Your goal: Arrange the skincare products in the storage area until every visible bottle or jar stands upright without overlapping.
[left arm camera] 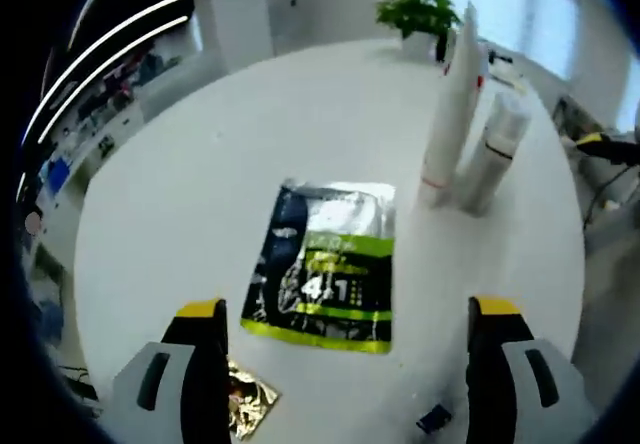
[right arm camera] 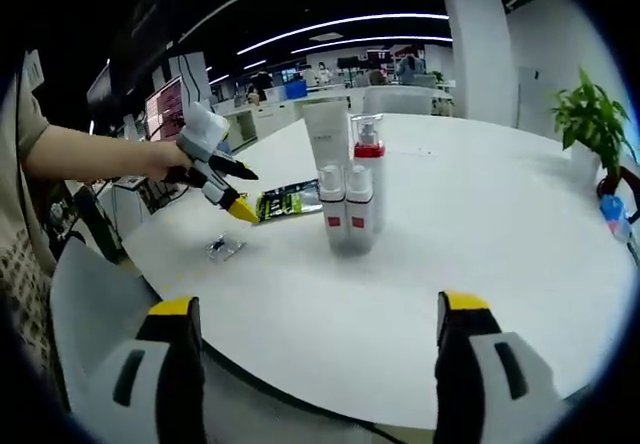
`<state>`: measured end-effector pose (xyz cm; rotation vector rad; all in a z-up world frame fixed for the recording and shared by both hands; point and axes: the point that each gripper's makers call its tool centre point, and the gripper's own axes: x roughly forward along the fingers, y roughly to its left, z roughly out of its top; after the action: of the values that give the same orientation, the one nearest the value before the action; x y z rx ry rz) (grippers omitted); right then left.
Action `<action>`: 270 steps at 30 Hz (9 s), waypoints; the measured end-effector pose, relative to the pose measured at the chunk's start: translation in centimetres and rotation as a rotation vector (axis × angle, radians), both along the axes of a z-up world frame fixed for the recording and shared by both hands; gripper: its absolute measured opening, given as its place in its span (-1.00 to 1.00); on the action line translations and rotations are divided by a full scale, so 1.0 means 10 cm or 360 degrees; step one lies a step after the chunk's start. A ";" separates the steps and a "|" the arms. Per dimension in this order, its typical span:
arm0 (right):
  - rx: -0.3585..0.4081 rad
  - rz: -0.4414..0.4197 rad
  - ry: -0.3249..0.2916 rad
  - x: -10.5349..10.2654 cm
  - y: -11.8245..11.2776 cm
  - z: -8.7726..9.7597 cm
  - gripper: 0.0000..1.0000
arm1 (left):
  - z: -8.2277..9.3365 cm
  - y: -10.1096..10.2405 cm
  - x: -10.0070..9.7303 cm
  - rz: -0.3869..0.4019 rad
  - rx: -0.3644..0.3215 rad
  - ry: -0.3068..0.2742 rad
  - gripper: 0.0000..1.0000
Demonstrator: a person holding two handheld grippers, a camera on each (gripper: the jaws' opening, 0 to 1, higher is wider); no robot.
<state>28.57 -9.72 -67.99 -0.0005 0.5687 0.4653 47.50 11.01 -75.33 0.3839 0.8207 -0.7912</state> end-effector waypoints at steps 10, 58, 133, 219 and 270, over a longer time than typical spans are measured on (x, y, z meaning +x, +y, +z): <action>0.0011 -0.0030 0.0015 0.01 -0.02 -0.01 0.94 | -0.28 -0.03 0.32 -0.0099 0.0093 0.0122 0.94; 0.0073 -0.0007 -0.0007 0.00 0.02 0.03 0.84 | 0.09 -0.09 -0.07 0.0197 -0.0083 0.0142 -0.86; 0.1489 0.0123 -0.0149 0.19 0.73 1.35 -0.98 | 1.62 -0.84 -1.98 0.0141 -0.0921 -0.0227 0.03; 0.1978 0.0263 0.0113 -0.14 0.79 1.54 -0.97 | 2.30 -0.90 -2.36 0.0072 -0.1758 0.0280 -1.00; 0.1217 0.0266 0.0231 0.18 0.95 0.67 0.49 | 1.54 -0.73 -1.57 0.0297 -0.1607 0.0427 -1.00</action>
<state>30.42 -0.23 -61.27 0.7250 0.5050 0.8279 31.80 3.68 -59.94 -0.6982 0.5942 -0.9858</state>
